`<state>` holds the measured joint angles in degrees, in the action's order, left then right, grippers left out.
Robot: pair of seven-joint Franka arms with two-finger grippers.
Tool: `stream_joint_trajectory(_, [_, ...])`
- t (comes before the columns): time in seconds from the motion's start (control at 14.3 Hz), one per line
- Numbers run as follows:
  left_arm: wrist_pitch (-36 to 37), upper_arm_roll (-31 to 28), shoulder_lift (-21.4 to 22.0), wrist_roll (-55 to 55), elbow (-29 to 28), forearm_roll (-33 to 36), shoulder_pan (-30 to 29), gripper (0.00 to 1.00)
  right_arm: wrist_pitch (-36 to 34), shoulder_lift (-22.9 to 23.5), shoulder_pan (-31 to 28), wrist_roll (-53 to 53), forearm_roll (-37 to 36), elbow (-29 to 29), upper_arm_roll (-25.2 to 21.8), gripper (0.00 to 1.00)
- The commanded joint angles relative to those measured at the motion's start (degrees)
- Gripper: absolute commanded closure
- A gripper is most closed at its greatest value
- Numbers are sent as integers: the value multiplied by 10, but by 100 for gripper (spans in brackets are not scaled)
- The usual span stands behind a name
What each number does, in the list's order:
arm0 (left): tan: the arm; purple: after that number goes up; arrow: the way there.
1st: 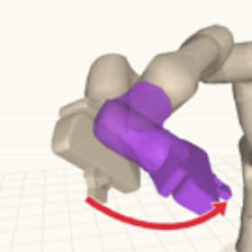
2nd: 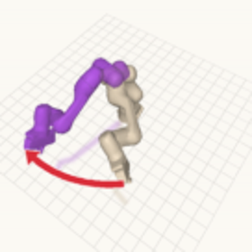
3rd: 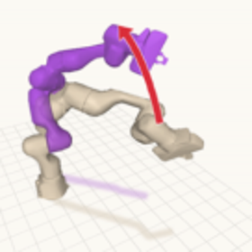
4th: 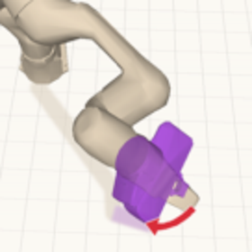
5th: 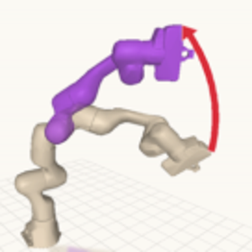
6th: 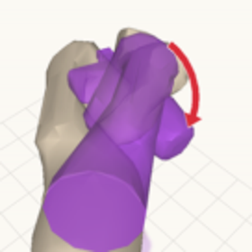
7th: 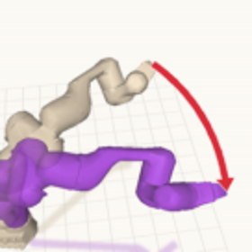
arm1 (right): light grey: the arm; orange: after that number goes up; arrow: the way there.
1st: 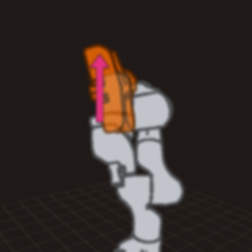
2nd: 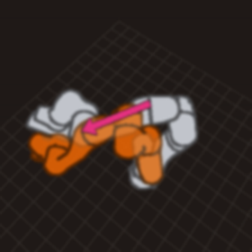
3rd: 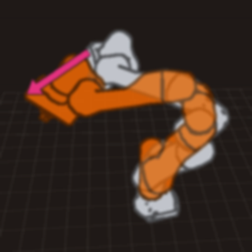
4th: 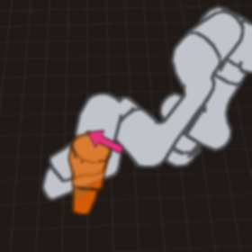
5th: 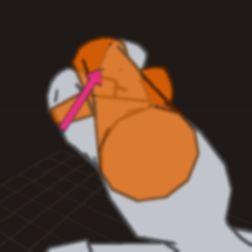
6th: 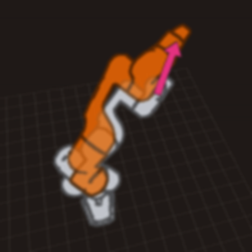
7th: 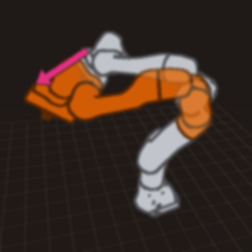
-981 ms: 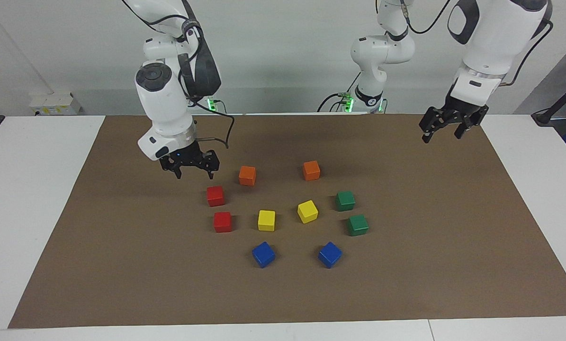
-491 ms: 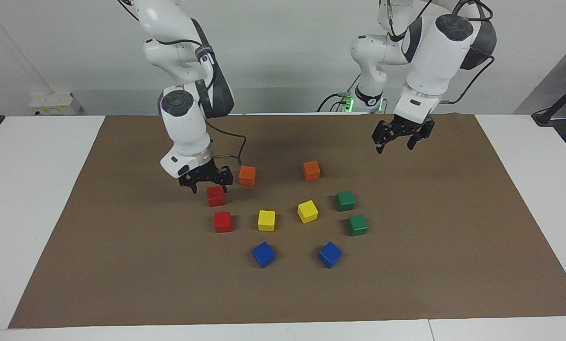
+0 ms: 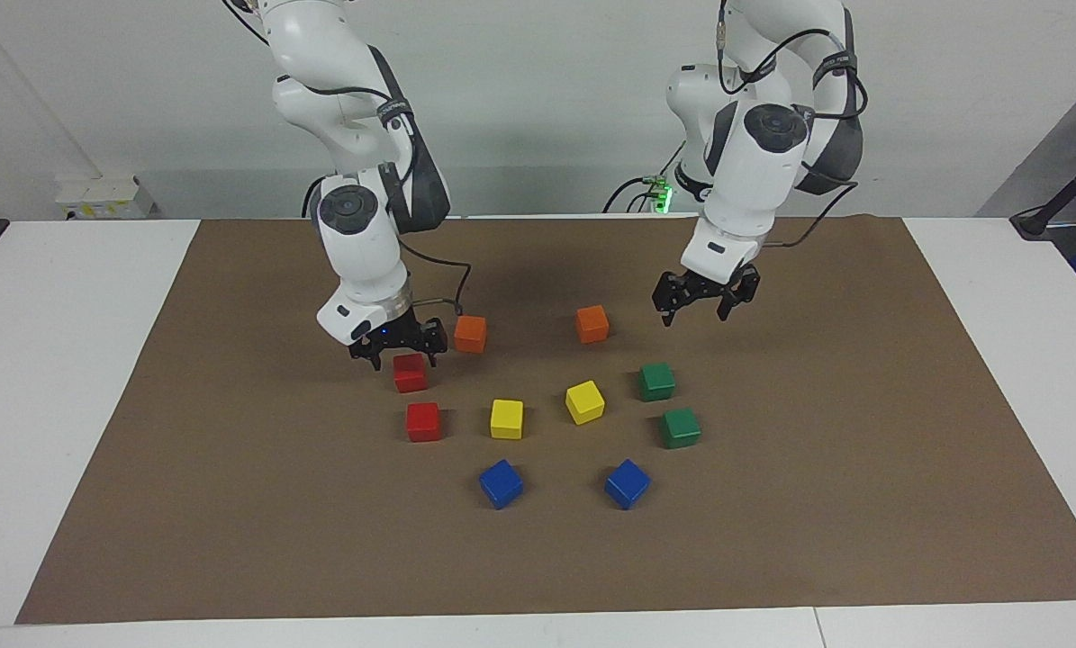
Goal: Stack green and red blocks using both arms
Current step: 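Reach the nearer green block with the left gripper while the right gripper grasps red, then carry the green block to the table edge while the right gripper carries the red block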
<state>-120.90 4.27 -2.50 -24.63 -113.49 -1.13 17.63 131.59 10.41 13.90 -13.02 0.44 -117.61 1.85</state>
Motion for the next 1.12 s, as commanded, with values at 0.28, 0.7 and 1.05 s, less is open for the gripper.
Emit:
stream_joint_trajectory(0.28, [-83, -9, -44, -1, -23, -5, 25, 0, 51, -8, -3, 26, 5, -47, 1, 1])
stream_joint_trajectory(0.7, [-125, -10, -94, -31, -23, -5, 43, 0, 95, 14, -3, 34, 4, -68, 1, 9])
stream_joint_trajectory(1.05, [-149, -11, -133, -29, -23, 0, 50, 0, 63, 8, -17, 70, 4, -59, -3, 100])
